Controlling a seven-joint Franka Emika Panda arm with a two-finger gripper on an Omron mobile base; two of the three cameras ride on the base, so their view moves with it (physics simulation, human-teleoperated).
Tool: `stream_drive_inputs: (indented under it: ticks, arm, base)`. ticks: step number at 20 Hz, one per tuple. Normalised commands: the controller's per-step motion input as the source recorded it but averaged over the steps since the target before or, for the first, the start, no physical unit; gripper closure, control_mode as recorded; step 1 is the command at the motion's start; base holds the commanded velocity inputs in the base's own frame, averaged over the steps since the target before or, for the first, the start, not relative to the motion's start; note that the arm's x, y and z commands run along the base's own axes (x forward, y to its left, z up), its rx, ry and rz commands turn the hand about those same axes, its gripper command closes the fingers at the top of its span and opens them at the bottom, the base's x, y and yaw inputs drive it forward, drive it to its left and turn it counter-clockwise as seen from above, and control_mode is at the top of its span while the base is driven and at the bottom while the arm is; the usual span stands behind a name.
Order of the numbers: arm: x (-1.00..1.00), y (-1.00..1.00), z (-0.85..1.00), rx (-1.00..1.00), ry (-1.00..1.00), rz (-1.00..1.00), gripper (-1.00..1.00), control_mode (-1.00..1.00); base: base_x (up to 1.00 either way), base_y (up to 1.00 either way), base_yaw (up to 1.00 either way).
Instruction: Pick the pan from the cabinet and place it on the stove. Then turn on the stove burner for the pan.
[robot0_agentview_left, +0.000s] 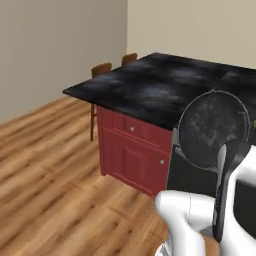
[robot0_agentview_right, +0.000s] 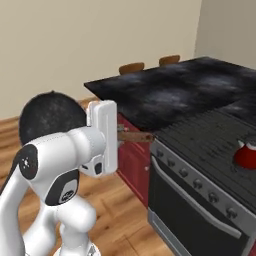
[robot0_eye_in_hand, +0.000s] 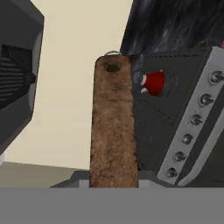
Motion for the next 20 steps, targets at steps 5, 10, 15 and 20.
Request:
stream_drive_inputs:
  ticks: [5,10,15,20]
  arm:
    - [0.00,0.00,0.00,0.00,0.00,0.00,1.00,1.00]
    - [0.00,0.00,0.00,0.00,0.00,0.00,1.00,1.00]
    - [0.00,0.00,0.00,0.00,0.00,0.00,1.00,1.00]
    - [0.00,0.00,0.00,0.00,0.00,0.00,1.00,1.00]
  base:
    - [0.02,-0.40,-0.45]
    - [0.26,-0.53,-0.38]
    - [0.44,-0.56,-0.31]
    - [0.41,-0.39,-0.27]
